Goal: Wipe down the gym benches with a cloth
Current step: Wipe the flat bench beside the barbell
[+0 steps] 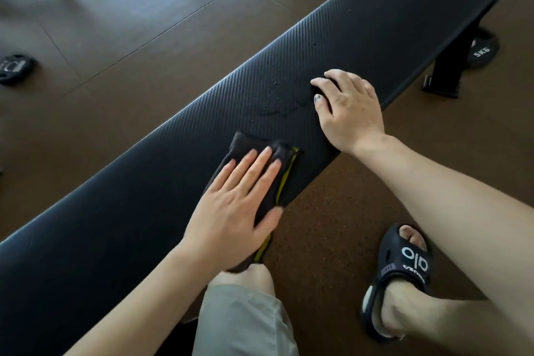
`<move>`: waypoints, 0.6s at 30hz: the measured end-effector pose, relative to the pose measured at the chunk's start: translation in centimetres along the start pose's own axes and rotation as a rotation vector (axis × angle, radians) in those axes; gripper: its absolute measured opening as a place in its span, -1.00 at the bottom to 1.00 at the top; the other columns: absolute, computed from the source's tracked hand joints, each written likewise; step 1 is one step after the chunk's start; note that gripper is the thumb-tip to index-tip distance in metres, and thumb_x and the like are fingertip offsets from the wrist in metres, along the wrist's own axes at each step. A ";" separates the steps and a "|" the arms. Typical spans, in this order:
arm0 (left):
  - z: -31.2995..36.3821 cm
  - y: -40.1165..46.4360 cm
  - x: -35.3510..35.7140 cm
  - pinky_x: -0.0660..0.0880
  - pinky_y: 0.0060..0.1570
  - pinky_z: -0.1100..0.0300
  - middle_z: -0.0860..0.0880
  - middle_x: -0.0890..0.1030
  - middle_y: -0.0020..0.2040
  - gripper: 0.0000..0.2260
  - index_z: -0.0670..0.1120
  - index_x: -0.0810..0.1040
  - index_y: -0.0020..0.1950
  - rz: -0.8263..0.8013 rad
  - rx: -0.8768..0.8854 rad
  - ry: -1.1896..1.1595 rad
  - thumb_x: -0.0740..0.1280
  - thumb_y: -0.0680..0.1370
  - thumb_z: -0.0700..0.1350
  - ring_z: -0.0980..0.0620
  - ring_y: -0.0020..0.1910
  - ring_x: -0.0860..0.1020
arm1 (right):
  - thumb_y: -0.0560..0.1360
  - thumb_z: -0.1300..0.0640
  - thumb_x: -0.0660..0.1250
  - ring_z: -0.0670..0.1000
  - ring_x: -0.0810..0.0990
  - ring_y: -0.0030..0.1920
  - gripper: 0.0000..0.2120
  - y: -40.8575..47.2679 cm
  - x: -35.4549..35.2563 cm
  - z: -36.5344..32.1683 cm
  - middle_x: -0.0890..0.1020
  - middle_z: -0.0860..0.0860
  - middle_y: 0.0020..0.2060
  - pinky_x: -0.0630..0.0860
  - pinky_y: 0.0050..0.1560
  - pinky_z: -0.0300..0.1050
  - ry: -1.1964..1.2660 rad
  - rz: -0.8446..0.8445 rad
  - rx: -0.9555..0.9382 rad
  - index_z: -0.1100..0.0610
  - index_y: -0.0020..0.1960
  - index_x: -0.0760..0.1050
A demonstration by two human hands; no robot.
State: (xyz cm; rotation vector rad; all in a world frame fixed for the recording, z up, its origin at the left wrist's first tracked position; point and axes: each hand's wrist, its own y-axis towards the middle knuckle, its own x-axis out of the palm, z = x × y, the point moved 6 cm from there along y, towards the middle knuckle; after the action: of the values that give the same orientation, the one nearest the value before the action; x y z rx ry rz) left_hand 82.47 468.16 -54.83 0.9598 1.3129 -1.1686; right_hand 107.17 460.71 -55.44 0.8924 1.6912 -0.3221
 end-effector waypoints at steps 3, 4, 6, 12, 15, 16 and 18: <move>-0.2 7.0 -0.7 -0.17 0.64 0.04 0.09 -0.08 0.70 -0.39 0.11 -0.05 0.70 0.040 -0.076 -0.046 -0.15 0.67 0.29 0.11 0.67 -0.17 | 0.65 -0.05 0.11 0.09 0.37 0.44 -0.63 -0.1 -0.2 -0.2 0.47 -0.04 0.37 0.23 0.49 0.11 -0.020 0.117 0.003 -0.05 0.39 0.49; -0.4 9.0 -0.9 -0.14 0.65 0.02 0.08 -0.06 0.70 -0.38 0.10 -0.04 0.70 0.046 -0.110 -0.034 -0.15 0.67 0.28 0.09 0.67 -0.14 | 0.65 -0.04 0.11 0.09 0.38 0.43 -0.64 -0.1 -0.2 -0.2 0.48 -0.04 0.37 0.24 0.49 0.11 -0.016 0.125 -0.002 -0.05 0.38 0.49; -0.1 10.5 -1.0 -0.14 0.65 0.00 0.06 -0.06 0.71 -0.38 0.07 -0.05 0.71 0.036 -0.145 -0.025 -0.15 0.67 0.26 0.08 0.67 -0.14 | 0.66 -0.02 0.09 0.10 0.39 0.43 -0.64 -0.2 -0.2 -0.1 0.47 -0.03 0.37 0.25 0.48 0.12 -0.014 0.118 -0.015 -0.05 0.39 0.48; 1.6 0.1 0.2 -0.16 0.63 0.00 0.01 -0.07 0.70 -0.40 0.01 -0.03 0.70 -0.006 -0.120 0.005 -0.09 0.71 0.24 0.04 0.67 -0.16 | 0.68 -0.02 0.07 0.10 0.39 0.43 -0.64 -0.3 -0.1 -0.2 0.48 -0.01 0.37 0.24 0.49 0.12 -0.021 0.117 -0.018 -0.02 0.38 0.49; 1.0 0.1 0.3 -0.13 0.63 0.01 0.02 -0.05 0.70 -0.39 0.02 -0.01 0.70 -0.003 -0.088 0.003 -0.08 0.70 0.25 0.06 0.67 -0.13 | 0.68 -0.03 0.07 0.09 0.40 0.42 -0.64 -0.4 0.0 -0.2 0.49 -0.01 0.36 0.24 0.49 0.11 -0.022 0.138 -0.017 -0.02 0.37 0.50; 0.8 1.6 0.0 -0.14 0.63 0.03 0.04 -0.05 0.70 -0.40 0.04 -0.01 0.70 0.014 -0.083 -0.030 -0.09 0.70 0.25 0.07 0.67 -0.13 | 0.69 -0.03 0.07 0.09 0.40 0.41 -0.64 -0.3 0.0 -0.1 0.49 -0.02 0.36 0.25 0.48 0.10 -0.022 0.149 -0.015 -0.02 0.37 0.51; 0.0 5.5 -0.6 -0.13 0.64 0.04 0.06 -0.01 0.70 -0.41 0.06 0.02 0.70 0.058 -0.100 -0.078 -0.10 0.70 0.23 0.09 0.68 -0.10 | 0.68 -0.03 0.07 0.09 0.41 0.41 -0.64 -0.3 -0.1 0.0 0.50 -0.02 0.35 0.25 0.47 0.10 -0.019 0.167 -0.012 -0.03 0.37 0.52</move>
State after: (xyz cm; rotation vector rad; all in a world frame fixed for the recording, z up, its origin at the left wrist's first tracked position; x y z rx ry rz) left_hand 87.86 469.20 -54.86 0.8660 1.2614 -1.0750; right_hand 106.92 460.47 -55.42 1.0115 1.5878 -0.2073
